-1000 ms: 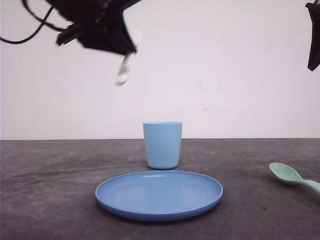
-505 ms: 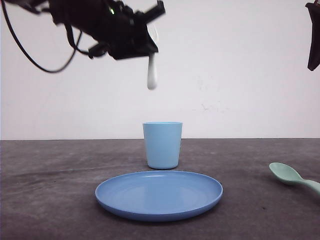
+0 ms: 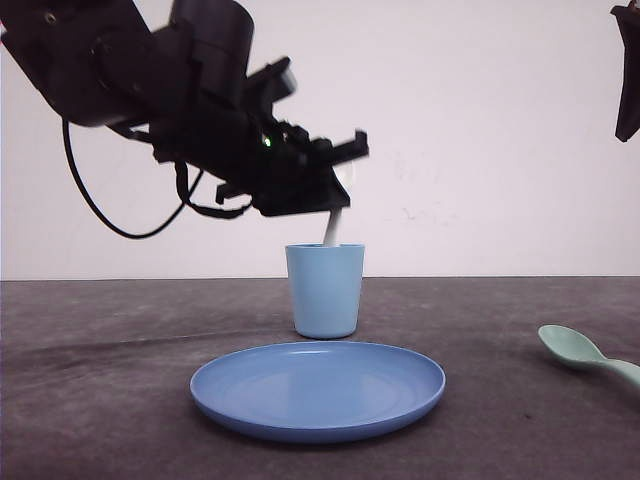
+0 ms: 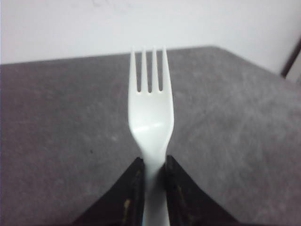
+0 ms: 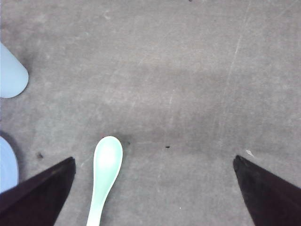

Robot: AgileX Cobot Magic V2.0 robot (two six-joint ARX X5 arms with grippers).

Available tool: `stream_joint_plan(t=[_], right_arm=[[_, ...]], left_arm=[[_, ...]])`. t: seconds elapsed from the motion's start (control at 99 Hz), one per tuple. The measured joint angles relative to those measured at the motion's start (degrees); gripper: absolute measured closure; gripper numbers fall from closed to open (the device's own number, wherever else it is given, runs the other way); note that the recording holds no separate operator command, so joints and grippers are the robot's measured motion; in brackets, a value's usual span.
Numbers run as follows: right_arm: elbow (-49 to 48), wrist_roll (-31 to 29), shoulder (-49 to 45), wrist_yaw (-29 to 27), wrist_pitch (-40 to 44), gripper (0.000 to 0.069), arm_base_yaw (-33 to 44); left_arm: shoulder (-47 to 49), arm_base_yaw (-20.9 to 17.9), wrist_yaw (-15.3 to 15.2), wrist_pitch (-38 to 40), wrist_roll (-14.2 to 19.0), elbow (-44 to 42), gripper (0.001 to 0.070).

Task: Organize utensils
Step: 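Lower the fork into the blue cup and open the left gripper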

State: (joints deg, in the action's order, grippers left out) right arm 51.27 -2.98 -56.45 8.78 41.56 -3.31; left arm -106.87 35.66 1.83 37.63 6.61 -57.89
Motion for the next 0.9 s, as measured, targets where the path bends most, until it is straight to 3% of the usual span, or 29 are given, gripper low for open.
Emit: stream_joint_plan(t=[0.555,0.626,0.777,0.899], right_arm=[[0.0,0.2,0.0,0.0,0.0,0.0012,0.0],[0.0,0.2,0.0,0.0,0.0,0.0012,0.0],[0.0,0.2,0.0,0.0,0.0,0.0012,0.0],[0.0,0.2,0.0,0.0,0.0,0.0012,0.0]], left_arm=[[-0.8,0.2,0.0,-1.2,-1.3,0.0,0.0661],[-0.8,0.2,0.0,-1.2,-1.3,0.0,0.0618],[-0.8,0.2,0.0,-1.2,-1.3,0.0,0.0439],[0.1,0.2,0.0,-3.2,-1.3,0.0,0.0413]])
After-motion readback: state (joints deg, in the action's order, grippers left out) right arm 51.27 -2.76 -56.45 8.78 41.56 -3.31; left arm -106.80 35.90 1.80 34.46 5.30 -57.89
